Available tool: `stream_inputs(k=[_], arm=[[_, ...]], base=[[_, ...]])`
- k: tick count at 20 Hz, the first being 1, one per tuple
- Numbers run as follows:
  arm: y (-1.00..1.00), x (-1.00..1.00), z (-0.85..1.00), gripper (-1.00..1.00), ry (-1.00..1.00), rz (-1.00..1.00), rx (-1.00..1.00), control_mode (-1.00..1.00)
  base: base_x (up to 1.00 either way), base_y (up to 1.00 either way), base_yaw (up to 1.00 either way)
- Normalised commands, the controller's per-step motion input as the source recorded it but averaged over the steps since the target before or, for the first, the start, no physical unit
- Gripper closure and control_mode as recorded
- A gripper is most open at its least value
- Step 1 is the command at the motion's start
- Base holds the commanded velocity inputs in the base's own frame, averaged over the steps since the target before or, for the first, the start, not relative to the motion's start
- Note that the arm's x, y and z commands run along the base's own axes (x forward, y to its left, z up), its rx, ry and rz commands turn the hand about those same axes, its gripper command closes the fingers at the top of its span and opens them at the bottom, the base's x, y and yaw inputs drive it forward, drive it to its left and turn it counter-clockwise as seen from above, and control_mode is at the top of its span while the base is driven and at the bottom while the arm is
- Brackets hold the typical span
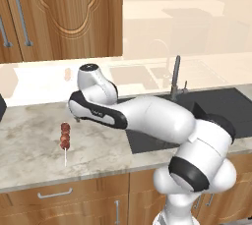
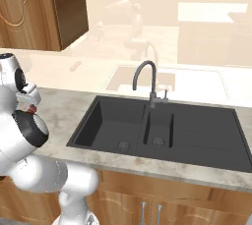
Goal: Store the kebab skewer in the freezer for long-term storage. Close the freezer door after placing the cooked food.
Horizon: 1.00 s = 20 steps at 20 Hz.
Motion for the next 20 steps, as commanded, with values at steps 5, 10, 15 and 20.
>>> stream_inputs(k=[5,10,15,20], arm=[[0.45,0.15,-0.29,-1.0,0.0,0.03,0.0,-1.0],[0.5,0.03,-0.37,-1.0,0.0,0.14,0.0,-1.0],[0.43,0.11,-0.36,-1.0,0.0,0.03,-0.02,-1.0],[0.22,0.19,-0.32,-1.0,0.0,0.0,0.0,-1.0]], base=[[0.0,0.0,0.0],[0.0,0.0,0.0],[0.0,0.0,0.0],[0.0,0.0,0.0]])
